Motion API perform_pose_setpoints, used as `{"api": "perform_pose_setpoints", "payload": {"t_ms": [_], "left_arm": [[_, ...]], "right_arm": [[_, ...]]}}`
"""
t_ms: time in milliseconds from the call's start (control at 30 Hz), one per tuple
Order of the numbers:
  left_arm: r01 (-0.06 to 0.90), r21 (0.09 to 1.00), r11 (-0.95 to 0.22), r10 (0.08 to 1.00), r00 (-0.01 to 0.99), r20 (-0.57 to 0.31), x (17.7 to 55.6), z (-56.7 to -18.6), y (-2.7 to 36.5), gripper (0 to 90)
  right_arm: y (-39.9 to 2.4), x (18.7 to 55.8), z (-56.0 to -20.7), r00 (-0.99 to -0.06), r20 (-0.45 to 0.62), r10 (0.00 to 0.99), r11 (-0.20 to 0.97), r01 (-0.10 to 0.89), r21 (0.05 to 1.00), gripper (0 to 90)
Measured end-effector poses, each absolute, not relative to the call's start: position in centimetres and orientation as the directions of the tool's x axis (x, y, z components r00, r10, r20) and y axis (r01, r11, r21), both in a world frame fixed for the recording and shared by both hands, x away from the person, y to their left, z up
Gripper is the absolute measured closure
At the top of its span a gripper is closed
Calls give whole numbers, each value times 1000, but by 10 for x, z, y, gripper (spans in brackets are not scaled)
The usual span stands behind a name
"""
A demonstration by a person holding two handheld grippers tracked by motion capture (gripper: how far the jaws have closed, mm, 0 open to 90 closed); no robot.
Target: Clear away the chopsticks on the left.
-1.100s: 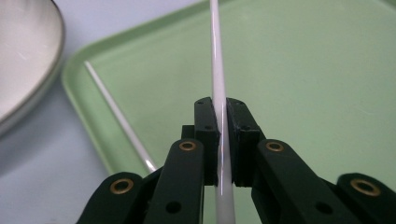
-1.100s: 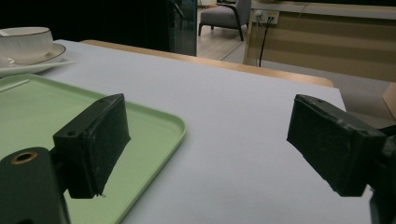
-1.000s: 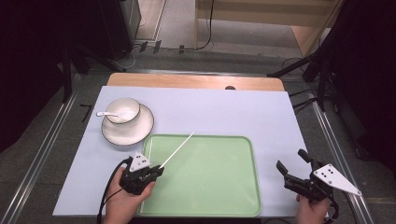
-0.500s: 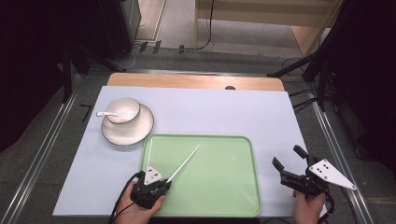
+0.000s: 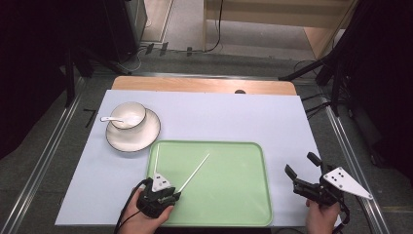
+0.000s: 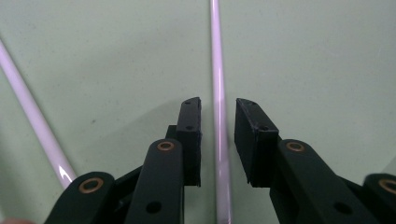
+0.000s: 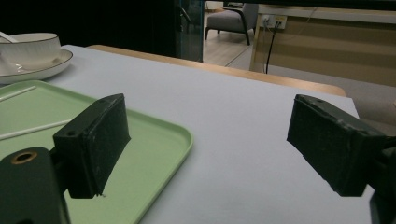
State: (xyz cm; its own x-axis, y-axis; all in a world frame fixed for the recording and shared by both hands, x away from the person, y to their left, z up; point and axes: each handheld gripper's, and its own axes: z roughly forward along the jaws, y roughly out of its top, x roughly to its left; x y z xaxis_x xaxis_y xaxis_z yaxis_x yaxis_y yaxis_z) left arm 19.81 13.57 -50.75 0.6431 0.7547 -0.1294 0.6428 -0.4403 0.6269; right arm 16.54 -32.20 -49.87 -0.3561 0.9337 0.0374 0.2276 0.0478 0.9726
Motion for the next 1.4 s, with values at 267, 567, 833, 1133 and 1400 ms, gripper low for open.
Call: {"api": "perform_pose_setpoints", "payload": {"t_ms": [267, 567, 833, 1133, 1400], "left_arm": [[554, 678, -483, 672, 731, -118, 233, -496, 94, 900], [571, 614, -546, 658, 745, -108, 264, -517, 63, 900], [610, 608, -509, 711, 696, -103, 270, -515, 86, 900], [668, 613, -422, 784, 609, -124, 286, -514, 129, 900], [678, 619, -395, 794, 591, -140, 287, -514, 144, 900]], "right_arm": [[-323, 163, -501, -346, 43, 937, 43, 239, 970, 127], [-326, 158, -503, -335, 43, 941, 42, 244, 969, 127], [-328, 158, -503, -334, 45, 941, 41, 246, 969, 127], [-324, 159, -502, -340, 35, 940, 52, 246, 968, 127], [-325, 159, -502, -340, 37, 940, 51, 246, 968, 127]]}}
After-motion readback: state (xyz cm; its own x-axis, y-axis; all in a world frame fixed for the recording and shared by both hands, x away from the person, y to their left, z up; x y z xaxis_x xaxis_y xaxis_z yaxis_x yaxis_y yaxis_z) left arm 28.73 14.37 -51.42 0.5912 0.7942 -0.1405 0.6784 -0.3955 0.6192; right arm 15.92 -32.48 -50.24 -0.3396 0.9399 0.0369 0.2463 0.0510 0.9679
